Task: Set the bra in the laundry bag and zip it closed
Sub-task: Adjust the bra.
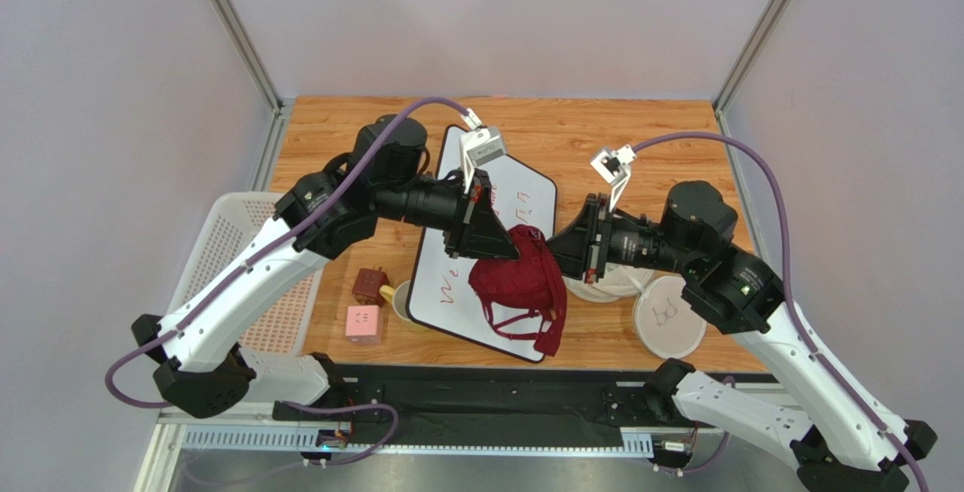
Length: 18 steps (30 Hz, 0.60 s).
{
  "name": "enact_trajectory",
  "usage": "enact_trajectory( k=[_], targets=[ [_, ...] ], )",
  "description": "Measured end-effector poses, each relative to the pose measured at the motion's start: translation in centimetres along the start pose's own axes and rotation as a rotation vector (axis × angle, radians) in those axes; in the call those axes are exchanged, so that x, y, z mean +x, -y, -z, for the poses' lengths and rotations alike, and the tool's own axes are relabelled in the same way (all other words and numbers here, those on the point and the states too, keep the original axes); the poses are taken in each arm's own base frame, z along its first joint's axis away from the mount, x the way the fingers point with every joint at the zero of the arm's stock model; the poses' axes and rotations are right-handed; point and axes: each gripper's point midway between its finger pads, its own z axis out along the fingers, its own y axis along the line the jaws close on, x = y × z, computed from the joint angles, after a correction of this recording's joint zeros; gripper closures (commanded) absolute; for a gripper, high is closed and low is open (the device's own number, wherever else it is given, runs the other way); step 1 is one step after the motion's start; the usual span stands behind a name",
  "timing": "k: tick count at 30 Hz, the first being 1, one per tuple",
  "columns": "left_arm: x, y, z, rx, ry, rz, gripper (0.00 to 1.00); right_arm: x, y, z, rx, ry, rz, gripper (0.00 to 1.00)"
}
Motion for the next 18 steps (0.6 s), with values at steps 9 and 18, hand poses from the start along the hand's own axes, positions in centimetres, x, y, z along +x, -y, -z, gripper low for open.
enact_trajectory(
  k=[9,18],
  targets=[
    [-2.5,-1.9,-3.9,0.036,-0.005,0.113,1.00,0.2,1.9,2.2,0.024,0.031,-0.157,1.00],
    [-4.2,-2.5,-5.8,0.132,0.017,0.187,0.92,0.0,1.2,3.8,-0.015,0.036,-0.220,1.00]
  ],
)
